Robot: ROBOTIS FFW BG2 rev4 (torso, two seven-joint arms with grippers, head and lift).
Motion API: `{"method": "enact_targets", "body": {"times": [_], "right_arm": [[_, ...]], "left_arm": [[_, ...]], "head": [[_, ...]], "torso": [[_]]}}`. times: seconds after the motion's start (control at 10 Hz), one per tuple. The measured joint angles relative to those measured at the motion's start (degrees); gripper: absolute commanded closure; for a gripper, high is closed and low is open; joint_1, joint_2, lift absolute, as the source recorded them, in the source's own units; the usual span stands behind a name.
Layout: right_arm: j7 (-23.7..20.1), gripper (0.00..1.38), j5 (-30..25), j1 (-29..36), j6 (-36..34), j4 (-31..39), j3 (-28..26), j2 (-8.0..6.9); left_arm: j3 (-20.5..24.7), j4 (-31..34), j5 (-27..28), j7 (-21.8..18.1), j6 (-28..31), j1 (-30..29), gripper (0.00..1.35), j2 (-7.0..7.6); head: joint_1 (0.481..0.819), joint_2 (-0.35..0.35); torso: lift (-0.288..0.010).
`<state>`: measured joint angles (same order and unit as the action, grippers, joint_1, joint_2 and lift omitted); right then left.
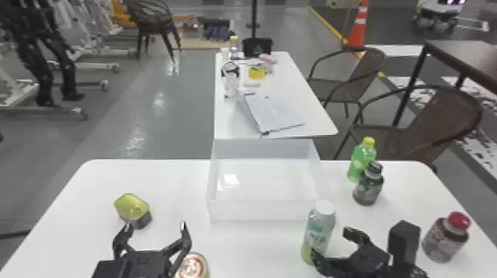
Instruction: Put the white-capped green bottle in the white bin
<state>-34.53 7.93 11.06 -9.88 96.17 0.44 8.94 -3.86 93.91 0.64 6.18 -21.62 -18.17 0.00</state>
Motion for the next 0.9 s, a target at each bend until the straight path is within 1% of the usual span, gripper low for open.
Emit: {"method": "enact_targets", "body": {"times": [0.1,0.3,0.4,0.5,0.6,0.9], "right_arm": [[-1.3,0.14,-0.5,-1.1,0.0,-1.6,0.1,0.22],[-3.7,0.17,-1.5,-3.6,1.7,-5.1,1.0,1.52],[-4.3,0.28,-1.7,-4.9,2.9,-6.9,1.5,1.99],[-4.6,0.63,-1.7,-6.0,3.7,-8.4,1.9,2.18],[-4.6,0.88,-1.5,-6.6,3.9,-9.2,2.2,2.27],[-3.8,0.88,-0.7,-6.0,2.6,-8.0,2.7,2.12]], "left_arm": [[0.0,-0.3,-0.2,0.0,-0.4,0.1,0.13,0.0],[0.0,-0.8,-0.7,0.0,-0.8,0.2,0.13,0.0],[0.0,-0.9,-0.9,0.0,-0.9,0.3,0.13,0.0],[0.0,-1.0,-1.1,0.0,-1.0,0.3,0.13,0.0],[0.0,-1.1,-1.2,0.0,-1.0,0.3,0.13,0.0],[0.0,-1.3,-1.3,0.0,-1.0,0.3,0.13,0.0]], "head": [[0.549,0.0],[0.549,0.0],[0.549,0.0],[0.549,0.0],[0.549,0.0],[0.549,0.0]], "torso": [[-0.1],[-0.1],[-0.1],[-0.1],[-0.1],[-0.1]]}}
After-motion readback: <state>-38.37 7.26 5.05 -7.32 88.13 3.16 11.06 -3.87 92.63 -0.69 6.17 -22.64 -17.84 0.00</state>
